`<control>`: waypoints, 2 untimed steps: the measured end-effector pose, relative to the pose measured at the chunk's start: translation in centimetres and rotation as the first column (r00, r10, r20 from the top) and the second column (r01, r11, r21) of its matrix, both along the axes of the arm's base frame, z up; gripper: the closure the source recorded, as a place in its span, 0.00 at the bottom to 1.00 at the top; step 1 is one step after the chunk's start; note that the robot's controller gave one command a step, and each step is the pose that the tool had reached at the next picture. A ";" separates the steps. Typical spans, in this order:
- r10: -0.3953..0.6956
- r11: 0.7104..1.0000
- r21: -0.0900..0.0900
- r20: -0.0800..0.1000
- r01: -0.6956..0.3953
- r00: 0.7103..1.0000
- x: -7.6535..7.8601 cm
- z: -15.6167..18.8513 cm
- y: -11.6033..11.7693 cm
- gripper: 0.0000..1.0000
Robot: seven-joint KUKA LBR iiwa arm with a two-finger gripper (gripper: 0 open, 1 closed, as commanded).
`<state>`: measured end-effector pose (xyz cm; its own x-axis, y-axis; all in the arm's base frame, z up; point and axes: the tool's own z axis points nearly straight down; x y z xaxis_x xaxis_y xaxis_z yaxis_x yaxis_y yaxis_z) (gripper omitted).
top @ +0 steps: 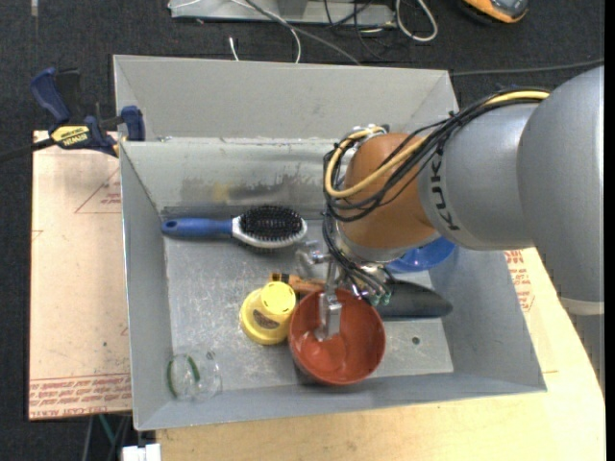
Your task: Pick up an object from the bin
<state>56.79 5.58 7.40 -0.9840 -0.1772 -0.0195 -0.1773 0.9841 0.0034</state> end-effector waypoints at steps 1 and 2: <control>-0.001 1.000 0.000 0.004 0.001 1.000 0.3 -0.1 0.2 0.00; 0.002 1.000 0.002 0.008 -0.002 1.000 0.1 -0.1 -0.1 0.00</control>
Offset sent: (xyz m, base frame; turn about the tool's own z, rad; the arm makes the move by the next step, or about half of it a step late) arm -0.0042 -0.0103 -0.0040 -0.0110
